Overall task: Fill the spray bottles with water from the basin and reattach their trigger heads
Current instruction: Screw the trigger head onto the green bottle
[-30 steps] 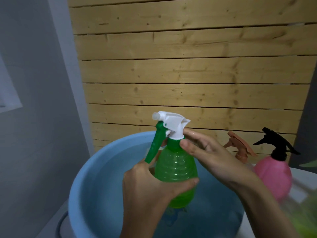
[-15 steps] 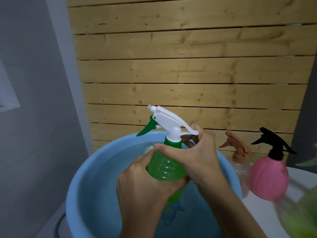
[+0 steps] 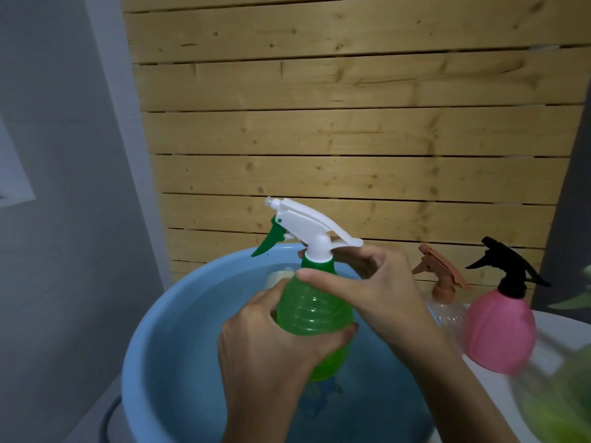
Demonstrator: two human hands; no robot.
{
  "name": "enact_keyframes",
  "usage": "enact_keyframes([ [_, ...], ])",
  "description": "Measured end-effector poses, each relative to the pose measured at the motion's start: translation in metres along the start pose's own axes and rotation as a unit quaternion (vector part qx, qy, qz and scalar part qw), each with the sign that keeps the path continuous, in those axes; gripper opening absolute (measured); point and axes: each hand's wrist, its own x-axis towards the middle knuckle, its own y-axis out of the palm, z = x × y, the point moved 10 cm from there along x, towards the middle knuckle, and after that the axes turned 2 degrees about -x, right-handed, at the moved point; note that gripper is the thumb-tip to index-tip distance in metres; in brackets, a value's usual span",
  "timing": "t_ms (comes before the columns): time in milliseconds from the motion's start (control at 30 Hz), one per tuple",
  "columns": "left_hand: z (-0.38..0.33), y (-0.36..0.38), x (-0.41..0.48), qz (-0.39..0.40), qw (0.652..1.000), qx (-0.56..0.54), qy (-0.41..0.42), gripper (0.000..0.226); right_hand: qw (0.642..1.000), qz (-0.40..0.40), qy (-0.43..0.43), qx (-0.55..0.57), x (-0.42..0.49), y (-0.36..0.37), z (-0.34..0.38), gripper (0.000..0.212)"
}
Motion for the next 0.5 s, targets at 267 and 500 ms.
enact_keyframes([
  [267,-0.001,0.0,0.0,0.009,1.0,0.013,-0.001,0.06,1.0,-0.006,0.018,-0.01,-0.003,0.007,-0.012,0.04],
  [500,0.003,-0.001,0.002,-0.007,1.0,0.002,0.001,0.061,0.997,-0.009,-0.007,-0.083,-0.002,0.006,-0.005,0.025],
])
